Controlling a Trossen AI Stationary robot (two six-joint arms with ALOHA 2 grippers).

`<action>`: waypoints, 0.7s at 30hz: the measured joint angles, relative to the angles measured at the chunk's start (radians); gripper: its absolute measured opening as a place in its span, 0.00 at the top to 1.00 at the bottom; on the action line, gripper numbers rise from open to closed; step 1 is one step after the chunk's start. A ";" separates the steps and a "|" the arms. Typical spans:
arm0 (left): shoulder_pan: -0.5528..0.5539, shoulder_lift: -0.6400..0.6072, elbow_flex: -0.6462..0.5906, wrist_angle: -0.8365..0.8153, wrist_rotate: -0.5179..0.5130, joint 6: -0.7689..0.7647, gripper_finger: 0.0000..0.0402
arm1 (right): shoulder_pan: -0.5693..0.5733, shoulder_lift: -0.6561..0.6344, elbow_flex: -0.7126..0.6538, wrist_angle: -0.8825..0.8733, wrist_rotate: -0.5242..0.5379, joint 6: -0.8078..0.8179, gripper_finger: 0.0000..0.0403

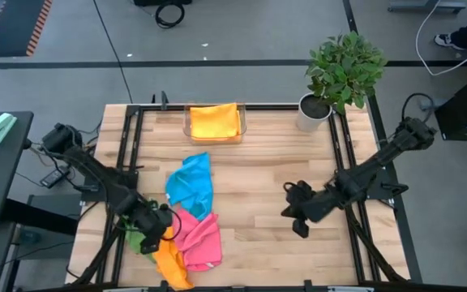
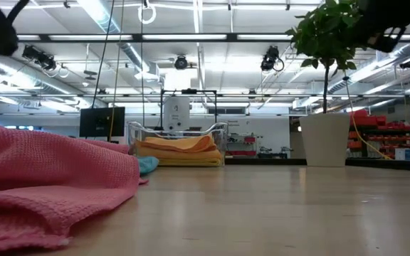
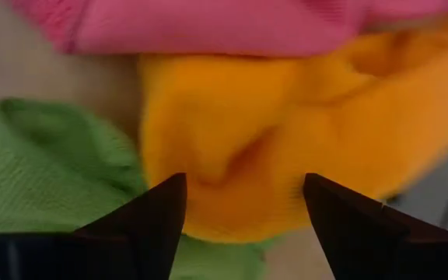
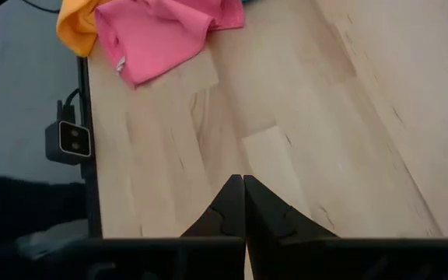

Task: Fold microfiber towels
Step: Fold the orange microfiber towel

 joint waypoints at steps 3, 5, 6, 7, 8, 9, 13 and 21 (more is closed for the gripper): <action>-0.028 0.042 -0.008 0.003 -0.053 -0.053 0.35 | 0.045 -0.004 -0.008 0.002 0.045 0.029 1.00; -0.032 0.068 -0.005 0.014 -0.079 -0.078 0.35 | 0.064 -0.003 -0.009 0.003 0.058 0.042 1.00; -0.031 0.078 -0.005 0.027 -0.083 -0.091 0.35 | 0.070 -0.003 -0.009 0.009 0.058 0.047 1.00; -0.029 0.091 -0.005 0.042 -0.086 -0.106 0.35 | 0.075 -0.003 -0.009 0.019 0.060 0.053 1.00; -0.027 0.101 -0.005 0.056 -0.087 -0.125 0.35 | 0.079 -0.003 -0.009 0.027 0.061 0.056 1.00; -0.022 0.108 -0.005 0.070 -0.087 -0.144 0.36 | 0.084 -0.003 -0.009 0.036 0.061 0.057 1.00; -0.002 0.109 -0.004 0.137 -0.082 -0.253 0.36 | 0.100 -0.003 -0.009 0.056 0.061 0.056 1.00; 0.012 0.115 -0.004 0.049 -0.087 -0.364 0.43 | 0.129 -0.003 -0.009 0.057 0.108 0.079 1.00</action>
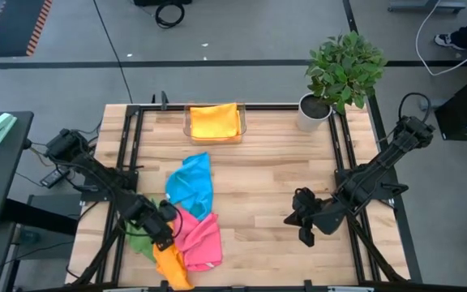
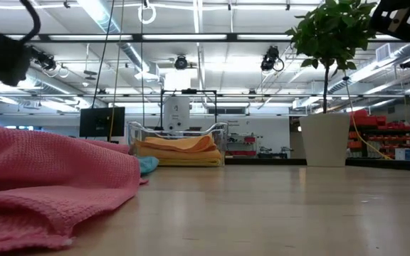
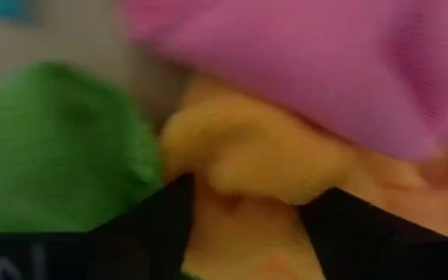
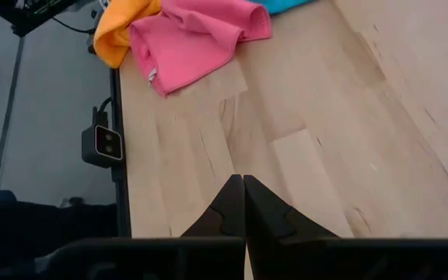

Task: Fold microfiber towels
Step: Fold the orange microfiber towel

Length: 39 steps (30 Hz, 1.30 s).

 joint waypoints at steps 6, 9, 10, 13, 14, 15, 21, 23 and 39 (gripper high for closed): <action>0.001 -0.015 0.009 -0.061 -0.039 -0.100 0.93 | 0.019 0.000 0.000 0.000 0.025 -0.018 0.99; 0.007 -0.048 0.074 -0.116 -0.045 -0.051 0.96 | 0.023 0.000 0.000 -0.001 0.016 -0.018 0.98; 0.011 -0.062 0.112 -0.167 -0.045 -0.027 0.97 | 0.024 0.000 0.000 -0.001 0.012 -0.018 0.98; 0.026 -0.103 0.265 -0.358 -0.063 0.059 0.98 | 0.026 0.000 0.000 -0.001 0.001 -0.020 0.98; 0.033 -0.117 0.328 -0.423 -0.084 0.085 0.98 | 0.026 0.001 0.000 -0.001 0.001 -0.021 0.98; 0.040 -0.127 0.391 -0.474 -0.113 0.110 0.98 | 0.026 0.001 0.000 -0.001 0.001 -0.022 0.98; 0.098 -0.135 0.770 -0.639 -0.404 0.254 0.98 | 0.025 0.001 0.000 0.000 -0.001 -0.049 0.98; 0.127 -0.135 0.861 -0.610 -0.480 0.329 0.98 | 0.023 0.001 0.000 0.008 -0.001 -0.075 0.98; 0.306 -0.025 0.696 0.057 -0.620 0.695 0.99 | -0.022 0.001 0.001 0.389 0.170 -0.738 0.83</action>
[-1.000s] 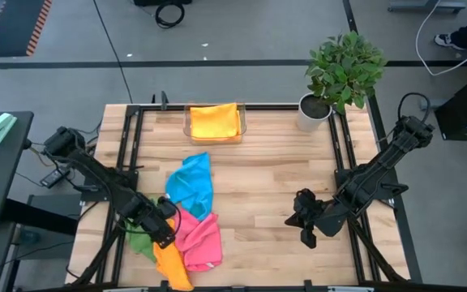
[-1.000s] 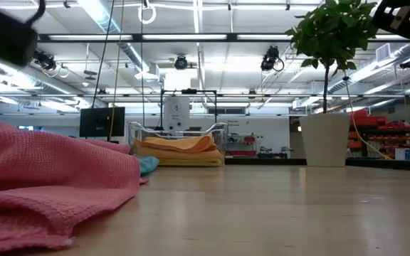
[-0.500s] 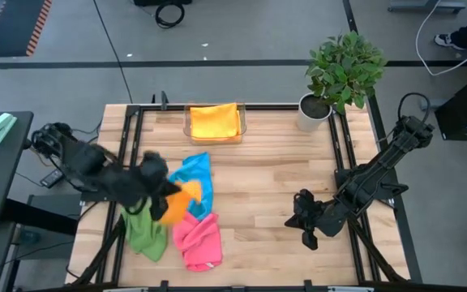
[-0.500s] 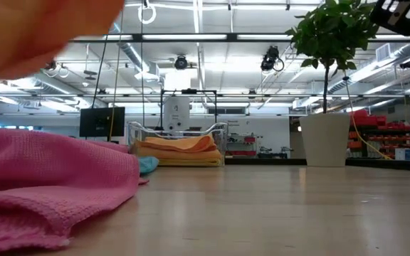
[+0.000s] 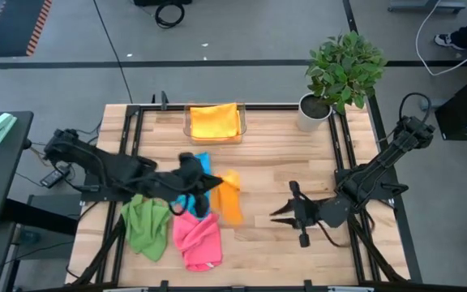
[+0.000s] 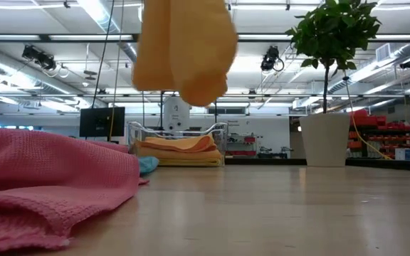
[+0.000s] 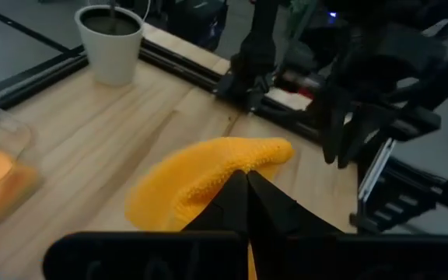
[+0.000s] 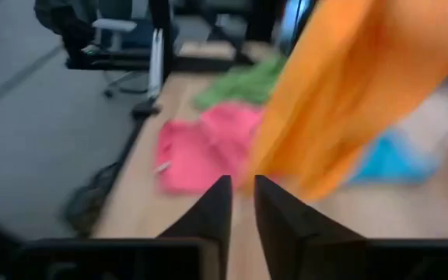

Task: Fold microfiber towels
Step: Fold the orange microfiber towel

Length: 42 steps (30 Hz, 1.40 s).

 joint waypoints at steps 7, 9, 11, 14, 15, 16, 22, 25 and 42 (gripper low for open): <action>0.043 0.007 -0.038 0.062 0.001 -0.029 0.98 | -0.018 0.019 0.001 0.279 0.272 -0.500 0.63; 0.043 -0.003 -0.035 0.072 0.006 -0.011 0.99 | -0.045 0.045 0.004 0.336 0.282 -0.589 0.59; 0.042 -0.017 -0.029 0.098 0.027 0.008 0.98 | -0.075 0.087 0.030 0.336 0.283 -0.625 0.56; 0.039 -0.031 -0.029 0.120 0.058 0.020 0.96 | -0.114 0.170 0.101 0.331 0.333 -0.670 0.53; 0.034 -0.035 -0.029 0.114 0.062 0.020 0.96 | -0.122 0.202 0.133 0.330 0.366 -0.697 0.53; 0.028 -0.039 -0.029 0.107 0.063 0.018 0.97 | -0.133 0.234 0.171 0.331 0.396 -0.724 0.53; 0.025 -0.044 -0.029 0.055 0.064 0.014 0.97 | -0.162 0.369 0.398 0.313 0.482 -0.681 0.53; 0.025 -0.044 -0.029 0.023 0.065 0.013 0.96 | -0.171 0.390 0.471 0.230 0.509 -0.557 0.53; 0.024 -0.083 -0.029 0.021 0.072 0.067 0.98 | -0.185 0.393 0.525 -0.114 0.591 -0.163 0.58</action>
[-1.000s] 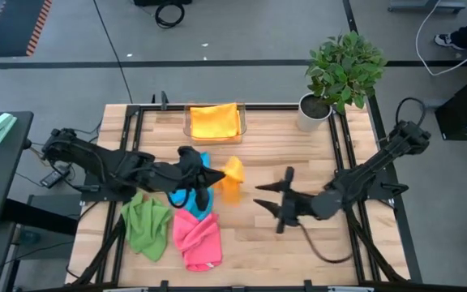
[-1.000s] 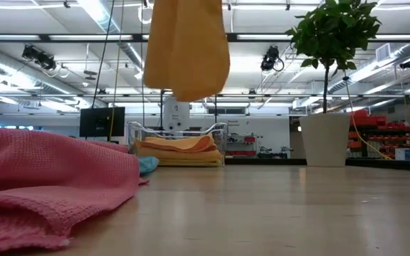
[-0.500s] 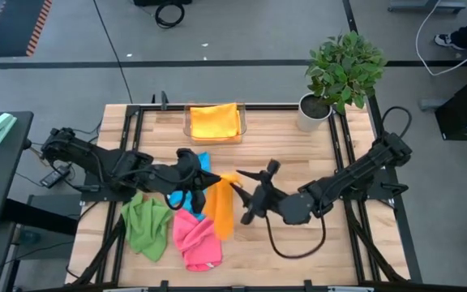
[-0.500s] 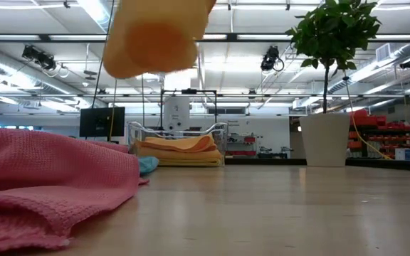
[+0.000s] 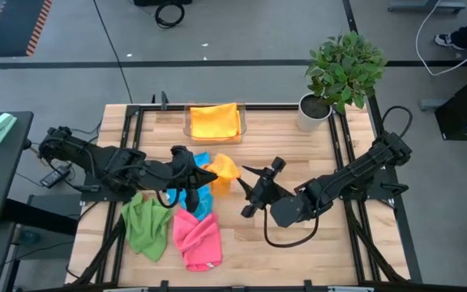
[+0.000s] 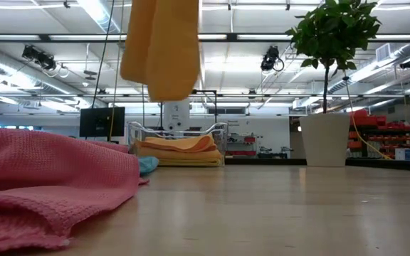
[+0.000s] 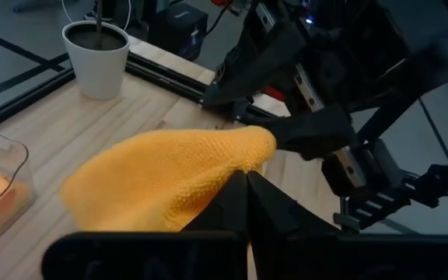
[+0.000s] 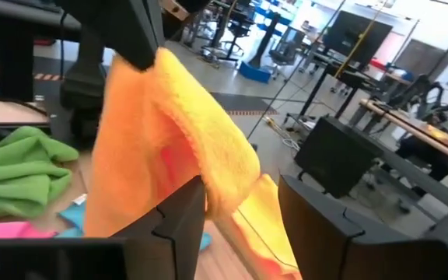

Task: Fold microfiber towels
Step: Fold the orange microfiber towel

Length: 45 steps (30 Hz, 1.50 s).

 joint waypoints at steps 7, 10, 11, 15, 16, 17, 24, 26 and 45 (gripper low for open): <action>0.002 0.000 0.000 -0.001 0.000 0.005 0.96 | 0.001 0.000 0.000 -0.007 0.049 -0.026 0.72; 0.001 0.000 0.000 0.000 0.000 0.005 0.98 | 0.001 -0.004 -0.001 -0.008 0.050 -0.085 0.90; 0.001 0.000 0.000 0.000 0.000 0.005 0.98 | 0.001 -0.005 -0.002 -0.007 0.044 -0.100 0.95; 0.001 0.000 0.000 0.000 0.000 0.033 0.94 | 0.001 -0.006 0.025 -0.007 0.015 -0.143 0.99; 0.001 0.000 0.000 -0.001 0.000 0.053 0.92 | 0.004 -0.006 0.040 -0.007 -0.003 -0.164 0.99; 0.001 0.000 0.000 -0.003 0.000 0.071 0.91 | 0.007 -0.006 0.059 -0.013 -0.023 -0.185 0.99; 0.007 0.000 0.000 -0.154 0.137 0.122 0.66 | -0.031 -0.008 0.392 -0.680 -0.407 0.179 1.00; 0.017 0.000 0.000 -0.269 0.219 0.112 0.58 | -0.074 -0.008 0.468 -0.916 -0.612 0.389 1.00; -0.027 0.310 -0.529 0.663 0.203 0.190 0.52 | -0.409 -0.006 0.396 -1.313 -1.130 0.572 1.00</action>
